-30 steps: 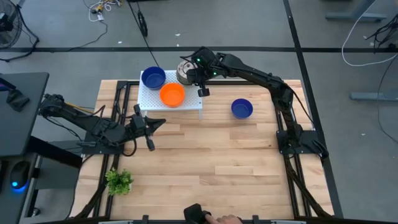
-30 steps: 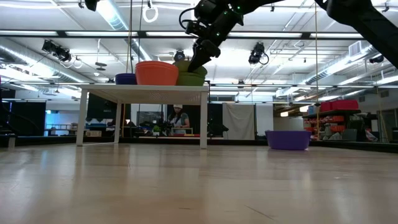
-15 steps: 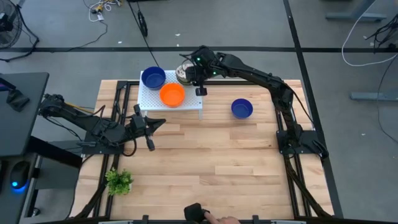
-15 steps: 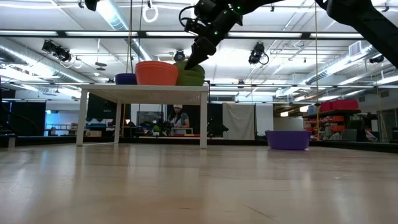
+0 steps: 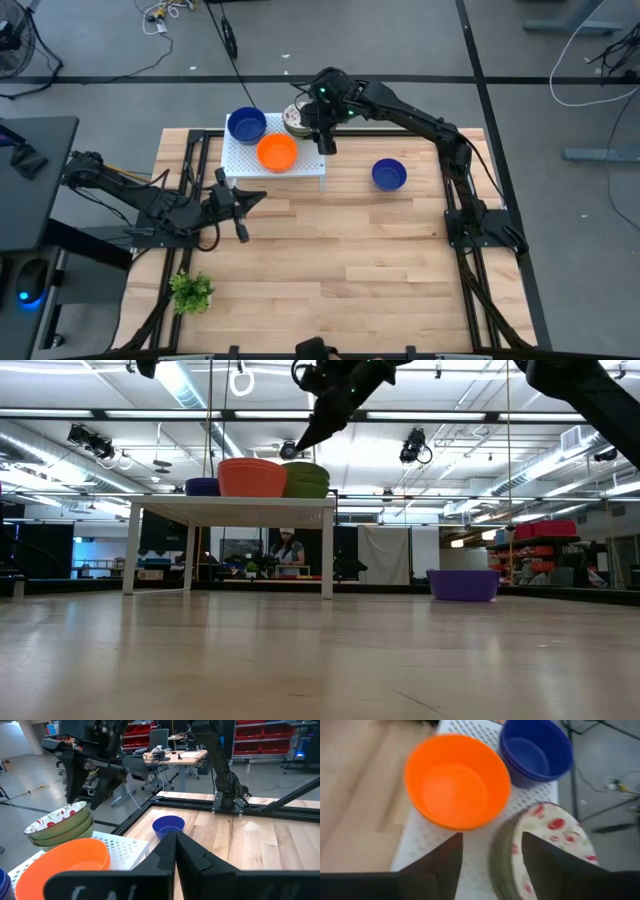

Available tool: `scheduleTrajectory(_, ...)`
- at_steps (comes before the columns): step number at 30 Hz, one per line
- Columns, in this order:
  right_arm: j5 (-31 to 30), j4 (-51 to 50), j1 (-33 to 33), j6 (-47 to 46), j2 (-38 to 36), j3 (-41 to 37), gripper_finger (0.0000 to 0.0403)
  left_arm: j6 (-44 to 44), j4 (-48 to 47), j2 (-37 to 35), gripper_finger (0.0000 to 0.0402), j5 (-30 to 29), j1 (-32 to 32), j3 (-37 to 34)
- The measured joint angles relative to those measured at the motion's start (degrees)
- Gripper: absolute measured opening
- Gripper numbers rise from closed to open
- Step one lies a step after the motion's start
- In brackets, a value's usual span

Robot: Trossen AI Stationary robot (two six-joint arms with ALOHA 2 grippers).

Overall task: Pick & Place Mini bowls
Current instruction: Stack the white bowl on top of the white bowls on the shelf

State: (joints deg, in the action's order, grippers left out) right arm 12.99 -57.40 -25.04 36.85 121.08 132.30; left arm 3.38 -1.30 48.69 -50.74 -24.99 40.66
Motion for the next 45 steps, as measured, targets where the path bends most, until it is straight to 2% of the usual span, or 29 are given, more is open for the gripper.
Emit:
scheduleTrajectory(3, 2.5, 0.0, -0.4, -3.0, 0.0, 0.0, 0.0158, 0.0, -0.1, 0.0, 0.0016, 0.0, 0.0, 0.0)
scheduleTrajectory(8, 3.7, 4.9, -2.3, -9.5, -0.1, -4.0, 0.0027, 0.4, -0.7, 0.0, 0.0016, 0.0, 0.0, 0.0)
scheduleTrajectory(9, 4.0, 5.3, -2.6, -9.8, -0.1, -5.2, 0.0014, 0.4, -0.7, 0.0, 0.0016, 0.0, 0.0, 0.0)
scheduleTrajectory(15, 4.6, 8.9, -2.7, -9.1, 0.0, -10.9, 0.0029, 0.4, -0.7, 0.0, 0.0016, 0.0, 0.0, 0.0)
scheduleTrajectory(22, 4.6, 10.9, -2.6, -9.2, -0.5, -10.4, 0.0005, 0.4, -0.7, 0.0, 0.0016, 0.0, 0.0, 0.0)
scheduleTrajectory(26, 4.5, 13.6, -2.7, -11.4, -2.5, -10.1, 0.0005, 0.4, -0.8, 0.0, 0.0016, 0.0, 0.0, 0.0)
scheduleTrajectory(31, -5.2, 21.5, -4.6, -21.2, -3.0, -10.1, 0.0007, 0.4, -0.8, 0.0, 0.0016, 0.0, 0.0, 0.0)
scheduleTrajectory(33, -6.1, 23.3, -6.2, -24.2, -2.8, -10.1, 0.0003, 0.4, -0.8, 0.0, 0.0016, 0.0, 0.0, 0.0)
scheduleTrajectory(37, -5.9, 23.9, -9.2, -28.4, -2.3, -10.8, 0.0004, 0.5, -0.8, 0.0, 0.0016, 0.0, 0.0, 0.0)
scheduleTrajectory(42, 0.9, 24.0, -10.8, -29.3, -2.3, -13.5, 0.0004, 0.4, -0.8, 0.0, 0.0016, 0.0, 0.0, 0.0)
scheduleTrajectory(45, 1.3, 26.0, -10.9, -29.1, -2.3, -16.2, 0.0004, 0.4, -0.8, 0.0, 0.0016, 0.0, 0.0, 0.0)
